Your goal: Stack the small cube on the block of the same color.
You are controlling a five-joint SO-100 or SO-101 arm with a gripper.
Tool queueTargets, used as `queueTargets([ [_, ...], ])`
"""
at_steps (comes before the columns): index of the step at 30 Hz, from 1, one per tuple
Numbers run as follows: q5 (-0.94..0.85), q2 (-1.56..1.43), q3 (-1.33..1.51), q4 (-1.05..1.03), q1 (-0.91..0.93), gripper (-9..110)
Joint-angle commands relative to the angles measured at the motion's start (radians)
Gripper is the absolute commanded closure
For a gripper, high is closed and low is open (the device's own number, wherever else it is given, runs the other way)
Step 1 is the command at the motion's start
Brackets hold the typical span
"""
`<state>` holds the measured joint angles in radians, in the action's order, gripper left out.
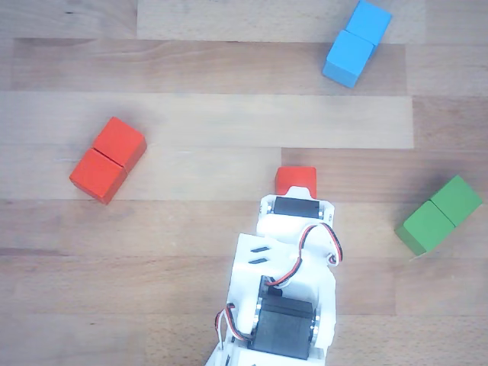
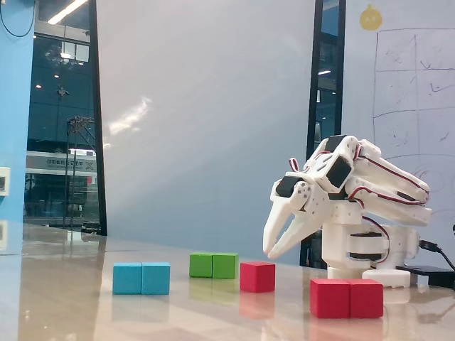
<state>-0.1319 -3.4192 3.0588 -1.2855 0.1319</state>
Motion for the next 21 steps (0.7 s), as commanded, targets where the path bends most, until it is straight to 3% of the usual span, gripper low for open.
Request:
queueTargets([
  [1, 0.000, -0.029, -0.012, -0.014, 0.006, 102],
  [13, -0.006, 0.006, -0.147, 0.005, 0.008, 102],
  [21, 0.000, 0.480, -0.588, -0.008, 0.006, 102],
])
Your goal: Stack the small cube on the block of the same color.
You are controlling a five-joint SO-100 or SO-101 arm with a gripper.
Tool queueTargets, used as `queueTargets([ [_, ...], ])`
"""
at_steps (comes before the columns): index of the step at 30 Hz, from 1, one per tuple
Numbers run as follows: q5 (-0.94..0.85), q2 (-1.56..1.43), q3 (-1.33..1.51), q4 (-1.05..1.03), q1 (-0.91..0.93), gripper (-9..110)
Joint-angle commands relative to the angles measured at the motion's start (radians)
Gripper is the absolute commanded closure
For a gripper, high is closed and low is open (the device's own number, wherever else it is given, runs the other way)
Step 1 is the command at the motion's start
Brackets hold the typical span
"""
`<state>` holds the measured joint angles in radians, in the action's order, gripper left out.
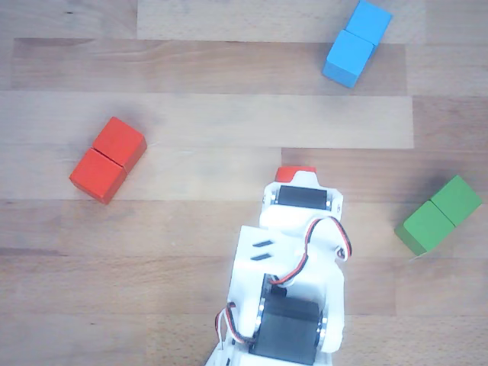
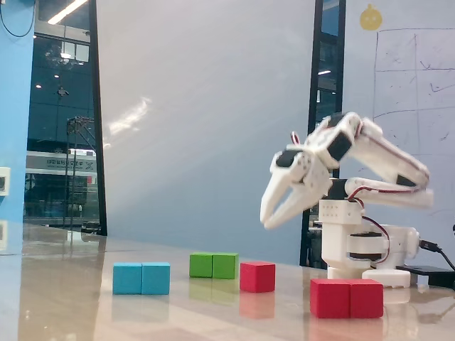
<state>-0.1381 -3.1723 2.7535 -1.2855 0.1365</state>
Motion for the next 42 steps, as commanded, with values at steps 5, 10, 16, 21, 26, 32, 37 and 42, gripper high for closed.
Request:
queueTargets([
  [5, -0.005, 0.584, -0.549, -0.017, 0.002, 102],
  [10, -0.005, 0.851, -0.706, -0.101, -0.005, 102],
  [16, -0.005, 1.031, -0.799, -0.250, -0.100, 102],
  [21, -0.005, 1.115, -0.807, -0.311, -0.169, 102],
  [26, -0.005, 1.167, -0.805, -0.316, -0.201, 102],
  [32, -0.005, 1.224, -0.805, -0.314, -0.199, 102],
  [37, -0.005, 1.261, -0.805, -0.313, -0.189, 98],
  [42, -0.005, 1.285, -0.805, -0.313, -0.153, 87],
])
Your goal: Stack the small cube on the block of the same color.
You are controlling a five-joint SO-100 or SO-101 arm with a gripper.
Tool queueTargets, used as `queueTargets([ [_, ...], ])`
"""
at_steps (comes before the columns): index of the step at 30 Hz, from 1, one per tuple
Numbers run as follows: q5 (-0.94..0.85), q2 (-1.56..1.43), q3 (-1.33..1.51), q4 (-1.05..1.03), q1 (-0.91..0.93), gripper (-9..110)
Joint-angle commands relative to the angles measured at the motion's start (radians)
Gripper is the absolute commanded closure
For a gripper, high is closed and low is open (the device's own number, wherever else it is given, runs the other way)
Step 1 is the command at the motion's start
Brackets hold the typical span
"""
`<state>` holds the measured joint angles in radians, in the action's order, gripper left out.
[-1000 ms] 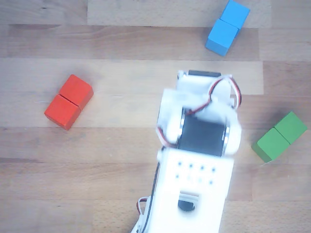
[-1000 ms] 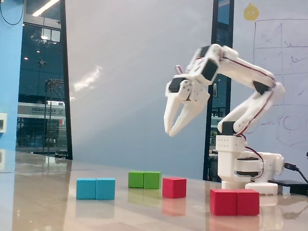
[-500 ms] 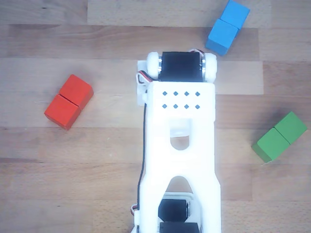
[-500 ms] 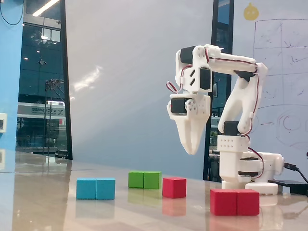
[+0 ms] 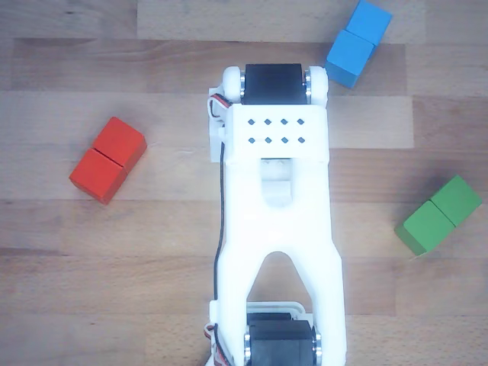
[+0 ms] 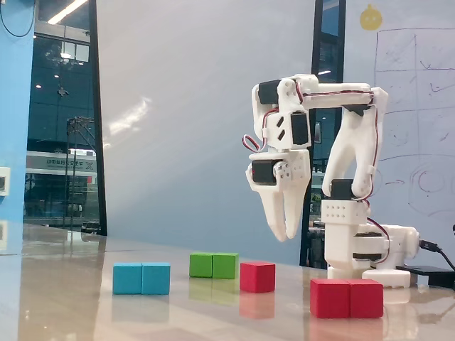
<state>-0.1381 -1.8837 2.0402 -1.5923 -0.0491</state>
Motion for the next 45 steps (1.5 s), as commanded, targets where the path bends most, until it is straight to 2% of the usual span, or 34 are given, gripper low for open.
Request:
queueTargets([
  [1, -0.005, 0.002, -0.092, -0.006, 0.043, 85],
  [6, -0.008, 0.026, -0.092, -0.006, 0.094, 77],
  [11, -0.008, 0.052, -0.092, -0.006, 0.121, 73],
  [45, -0.006, 0.291, -0.089, 0.150, 0.123, 73],
])
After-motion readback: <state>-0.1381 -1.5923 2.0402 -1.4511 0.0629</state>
